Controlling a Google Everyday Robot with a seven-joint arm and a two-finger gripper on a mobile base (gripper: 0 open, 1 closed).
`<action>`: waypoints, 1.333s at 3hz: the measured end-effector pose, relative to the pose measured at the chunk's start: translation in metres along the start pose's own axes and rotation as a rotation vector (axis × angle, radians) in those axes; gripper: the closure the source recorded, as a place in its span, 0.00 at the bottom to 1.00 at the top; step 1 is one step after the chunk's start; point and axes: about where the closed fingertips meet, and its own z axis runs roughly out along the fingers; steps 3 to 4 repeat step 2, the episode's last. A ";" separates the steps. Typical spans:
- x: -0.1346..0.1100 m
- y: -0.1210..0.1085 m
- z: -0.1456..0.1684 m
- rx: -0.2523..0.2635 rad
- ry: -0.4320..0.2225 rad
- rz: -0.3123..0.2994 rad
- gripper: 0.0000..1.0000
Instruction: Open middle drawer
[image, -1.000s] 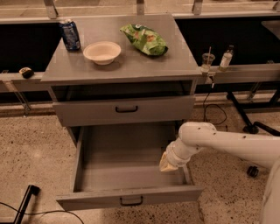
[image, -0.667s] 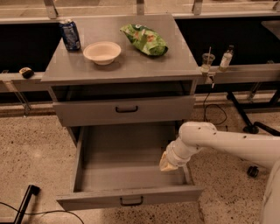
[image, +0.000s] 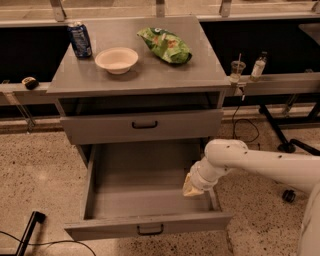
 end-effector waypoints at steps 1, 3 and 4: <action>0.000 0.000 0.000 0.000 0.000 0.000 0.11; 0.000 0.000 0.000 0.000 0.000 0.000 0.00; 0.000 0.000 0.000 0.000 0.000 0.000 0.00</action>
Offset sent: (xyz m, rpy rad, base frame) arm 0.0000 0.0000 0.0000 0.0000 0.0000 0.0000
